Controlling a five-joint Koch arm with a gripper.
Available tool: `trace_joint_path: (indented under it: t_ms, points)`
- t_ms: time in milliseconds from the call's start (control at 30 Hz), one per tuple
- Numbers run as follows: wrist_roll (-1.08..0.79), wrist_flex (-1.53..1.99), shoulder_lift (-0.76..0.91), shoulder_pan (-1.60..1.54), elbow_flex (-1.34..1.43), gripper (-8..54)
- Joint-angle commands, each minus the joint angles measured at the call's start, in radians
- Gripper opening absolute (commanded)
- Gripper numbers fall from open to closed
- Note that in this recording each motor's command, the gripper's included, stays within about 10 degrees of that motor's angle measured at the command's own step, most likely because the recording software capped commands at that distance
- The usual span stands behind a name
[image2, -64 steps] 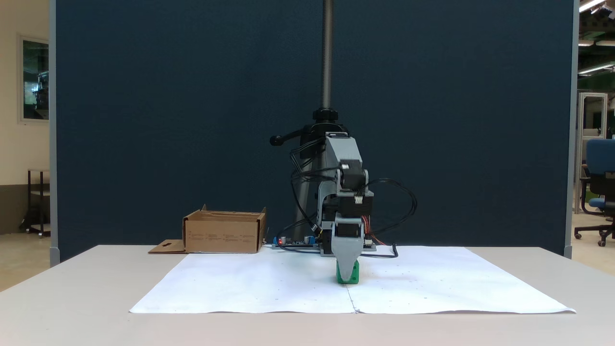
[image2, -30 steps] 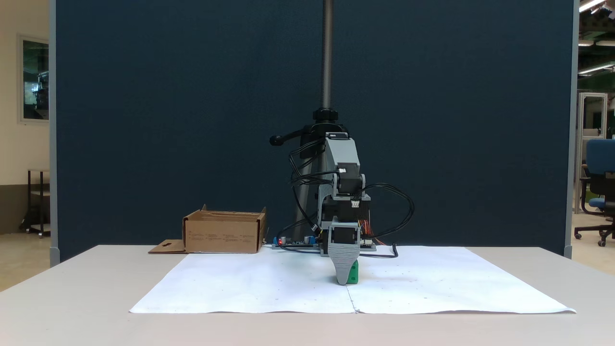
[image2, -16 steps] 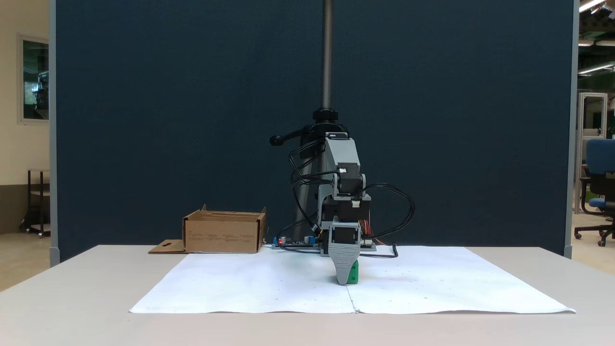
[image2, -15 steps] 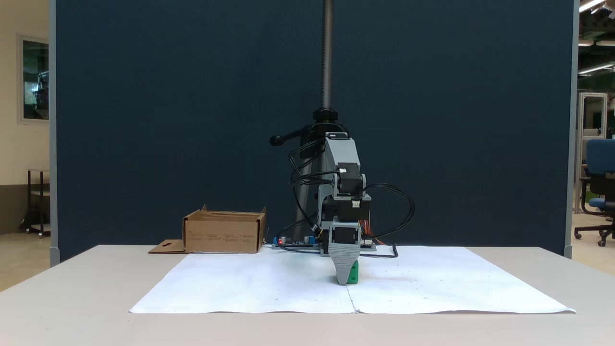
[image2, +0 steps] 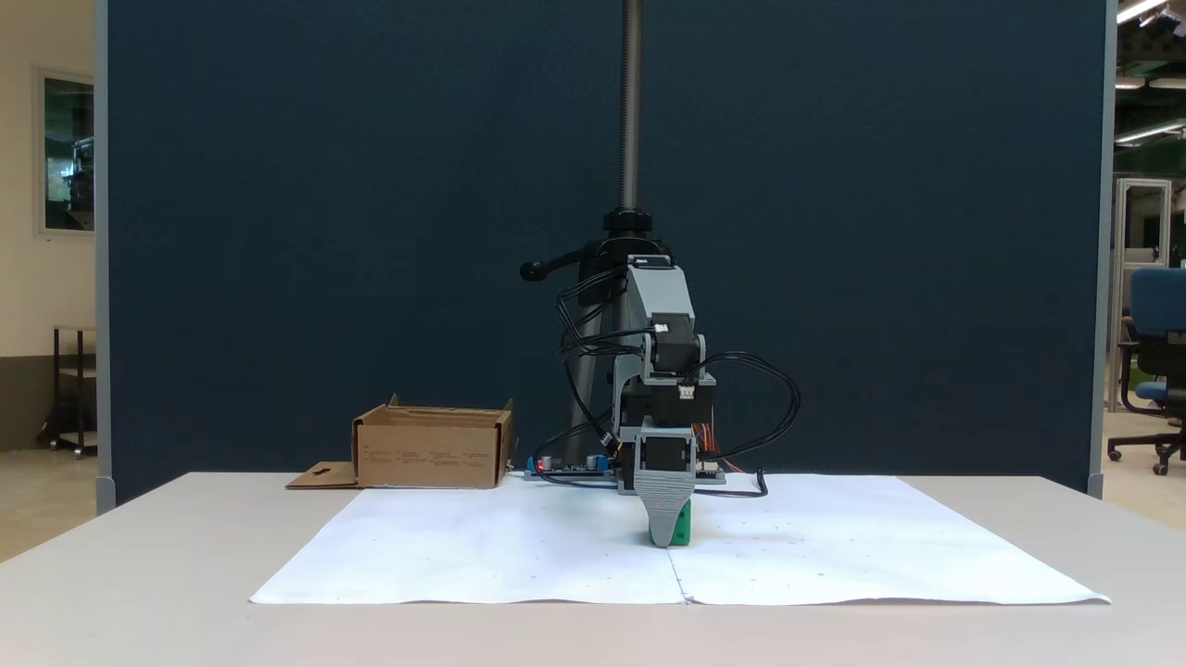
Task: Grasp a green dice and put it in the bin.
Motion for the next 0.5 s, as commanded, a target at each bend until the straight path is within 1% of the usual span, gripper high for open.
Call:
trace_joint_path:
  t_ms: [0,267,467]
  points:
    - [0.052,-0.025,0.011,-0.003,-0.052,12.7]
    - [0.049,-0.049,0.015,0.061,-0.097,12.1]
    - [0.044,-0.052,0.018,0.215,-0.232,12.1]
